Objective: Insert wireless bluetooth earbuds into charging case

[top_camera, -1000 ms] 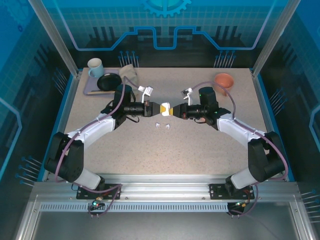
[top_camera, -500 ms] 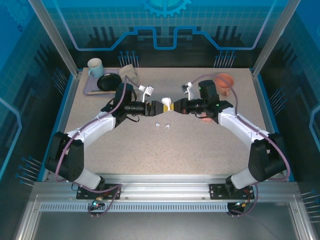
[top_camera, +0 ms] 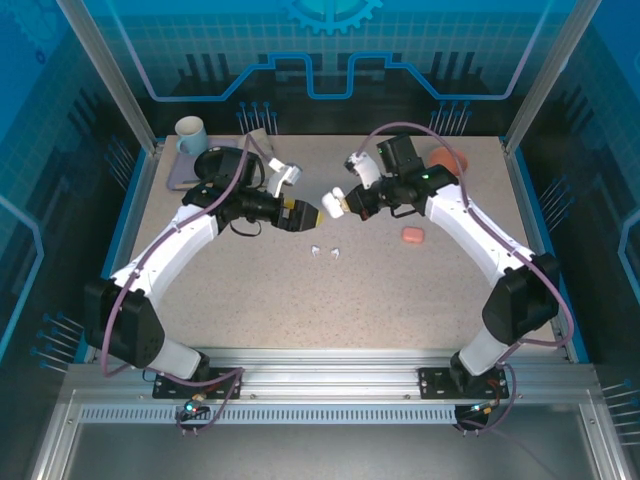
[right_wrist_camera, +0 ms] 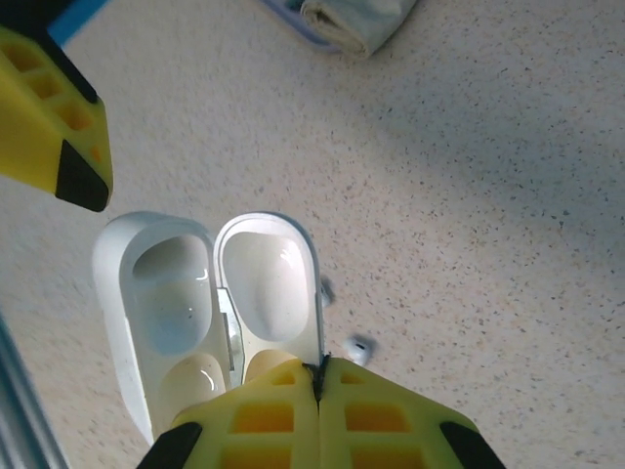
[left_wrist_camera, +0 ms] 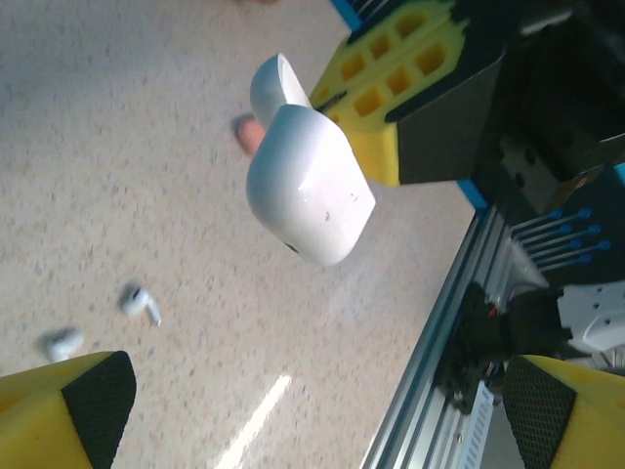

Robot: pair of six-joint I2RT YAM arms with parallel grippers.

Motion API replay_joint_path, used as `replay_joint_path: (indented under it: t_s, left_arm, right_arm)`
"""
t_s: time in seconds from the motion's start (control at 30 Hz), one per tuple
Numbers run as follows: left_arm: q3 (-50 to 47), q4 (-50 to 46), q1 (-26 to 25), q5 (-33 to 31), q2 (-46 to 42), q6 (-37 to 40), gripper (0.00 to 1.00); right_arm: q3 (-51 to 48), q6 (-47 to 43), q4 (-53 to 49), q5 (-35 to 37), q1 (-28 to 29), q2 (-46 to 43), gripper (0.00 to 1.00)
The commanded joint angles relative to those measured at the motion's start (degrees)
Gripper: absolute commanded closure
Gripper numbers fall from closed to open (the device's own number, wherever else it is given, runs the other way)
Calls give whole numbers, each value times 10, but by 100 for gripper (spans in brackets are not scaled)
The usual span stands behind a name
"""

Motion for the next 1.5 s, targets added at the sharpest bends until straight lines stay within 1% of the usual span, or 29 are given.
replay_joint_path:
  t_s: [0.0,0.1,0.23,0.33,0.47,0.63,0.83,1.03,1.2,1.33,1.47]
  left_arm:
    - [21,-111,3,-11,18,81,1]
    - [25,-127,4,-10,23,94,1]
    - [25,-139,3,-9,32,109,1]
    - [22,-144,3,-9,41,119,4]
    - [19,-144,3,1,52,123,9]
    - [19,-133,3,35,56,115,15]
    - [39,-150,3,94,80,119,23]
    - [62,-163,3,142,101,122,31]
    - [81,-197,1,174,116,139,35]
    - [86,-229,-5,182,128,158,37]
    - [85,-234,-14,179,133,164,40]
  right_arm:
    - [37,-96,-69,65,35,25,100]
    - [46,-127,-88,100,62,39,100]
    - [47,-150,-100,110,77,47,100]
    - [36,-156,-94,99,77,42,100]
    - [24,-157,-85,66,77,27,100]
    - [10,-159,-80,33,75,10,100]
    - [-8,-159,-69,-2,68,-9,100]
    - [-12,-160,-66,-18,65,-16,100]
    - [-11,-161,-66,-25,60,-18,100]
    - [-8,-161,-63,-28,59,-17,100]
    - [-2,-162,-65,-34,58,-19,100]
